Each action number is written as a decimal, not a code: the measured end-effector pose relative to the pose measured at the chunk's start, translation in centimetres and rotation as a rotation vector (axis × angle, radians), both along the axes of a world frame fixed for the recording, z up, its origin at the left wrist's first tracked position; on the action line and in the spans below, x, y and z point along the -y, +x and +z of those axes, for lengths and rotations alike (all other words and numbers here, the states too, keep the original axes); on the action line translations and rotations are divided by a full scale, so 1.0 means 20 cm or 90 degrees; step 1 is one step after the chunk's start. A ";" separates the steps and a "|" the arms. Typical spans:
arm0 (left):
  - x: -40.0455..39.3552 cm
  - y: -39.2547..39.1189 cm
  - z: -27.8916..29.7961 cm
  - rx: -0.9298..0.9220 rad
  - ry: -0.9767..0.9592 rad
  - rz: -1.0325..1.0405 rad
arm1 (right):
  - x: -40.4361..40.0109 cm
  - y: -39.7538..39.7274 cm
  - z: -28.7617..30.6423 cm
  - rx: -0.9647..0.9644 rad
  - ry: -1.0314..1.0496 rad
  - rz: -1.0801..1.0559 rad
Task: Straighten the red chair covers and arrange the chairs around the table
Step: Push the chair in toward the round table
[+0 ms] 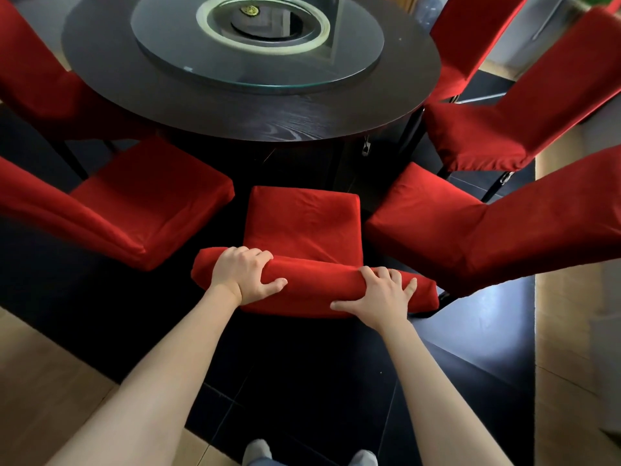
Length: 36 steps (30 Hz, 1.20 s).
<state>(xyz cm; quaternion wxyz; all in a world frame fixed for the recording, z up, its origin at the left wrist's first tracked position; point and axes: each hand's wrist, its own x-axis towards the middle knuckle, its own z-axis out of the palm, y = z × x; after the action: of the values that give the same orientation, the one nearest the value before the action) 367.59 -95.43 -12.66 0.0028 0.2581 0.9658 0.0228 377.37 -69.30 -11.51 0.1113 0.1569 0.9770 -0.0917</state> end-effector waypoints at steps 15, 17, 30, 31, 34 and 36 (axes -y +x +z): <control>-0.08 -0.01 0.02 0.010 -0.017 0.008 | -0.08 -0.05 0.00 -0.015 0.003 -0.004; -0.09 -0.01 0.02 0.009 -0.022 0.010 | -0.10 -0.06 0.00 -0.014 0.006 -0.001; -0.11 0.05 0.06 0.067 0.002 0.034 | -0.13 -0.03 0.04 0.007 -0.012 0.055; -0.12 0.06 0.07 0.068 0.010 0.040 | -0.13 -0.03 0.05 0.004 -0.014 0.058; -0.17 0.09 0.11 0.072 0.020 0.054 | -0.16 -0.01 0.07 -0.009 -0.025 0.067; -0.22 0.12 0.14 0.067 0.022 0.057 | -0.21 0.02 0.10 -0.021 -0.032 0.069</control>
<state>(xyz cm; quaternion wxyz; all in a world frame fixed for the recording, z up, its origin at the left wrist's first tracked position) 369.94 -90.97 -9.92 0.0477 0.2132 0.9744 0.0533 377.67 -65.08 -9.48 0.1035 0.0994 0.9832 -0.1127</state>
